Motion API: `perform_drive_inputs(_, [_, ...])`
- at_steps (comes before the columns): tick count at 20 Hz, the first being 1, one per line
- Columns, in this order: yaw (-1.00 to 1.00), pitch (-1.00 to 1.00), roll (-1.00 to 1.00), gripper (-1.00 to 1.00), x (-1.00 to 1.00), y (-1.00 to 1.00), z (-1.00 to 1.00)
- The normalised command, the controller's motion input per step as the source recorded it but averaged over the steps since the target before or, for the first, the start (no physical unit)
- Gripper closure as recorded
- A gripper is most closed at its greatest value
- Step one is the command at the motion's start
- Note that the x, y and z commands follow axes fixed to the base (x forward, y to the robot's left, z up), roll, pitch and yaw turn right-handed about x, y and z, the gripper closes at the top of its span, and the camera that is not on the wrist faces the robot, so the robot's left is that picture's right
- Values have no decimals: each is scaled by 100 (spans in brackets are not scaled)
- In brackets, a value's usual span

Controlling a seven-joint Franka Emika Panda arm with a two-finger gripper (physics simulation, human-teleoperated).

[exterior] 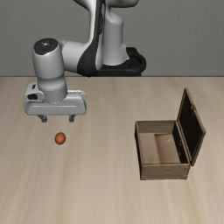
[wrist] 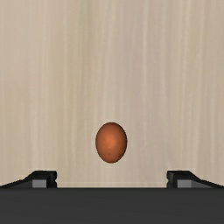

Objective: Pick up the egg and place it in the box

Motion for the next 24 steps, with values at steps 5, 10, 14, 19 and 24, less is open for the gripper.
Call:
perform_drive_inputs(5, [0, 0, 0, -100, 0, 0, -100])
perform_drive_inputs(10, [0, 0, 0, 100, 20, 0, -40])
perform_drive_inputs(14, [0, 0, 0, 100, 0, 0, 0])
perform_drive_inputs(19, [0, 0, 0, 100, 0, 0, 40])
perform_drive_inputs(24, [0, 0, 0, 100, 0, 0, 100])
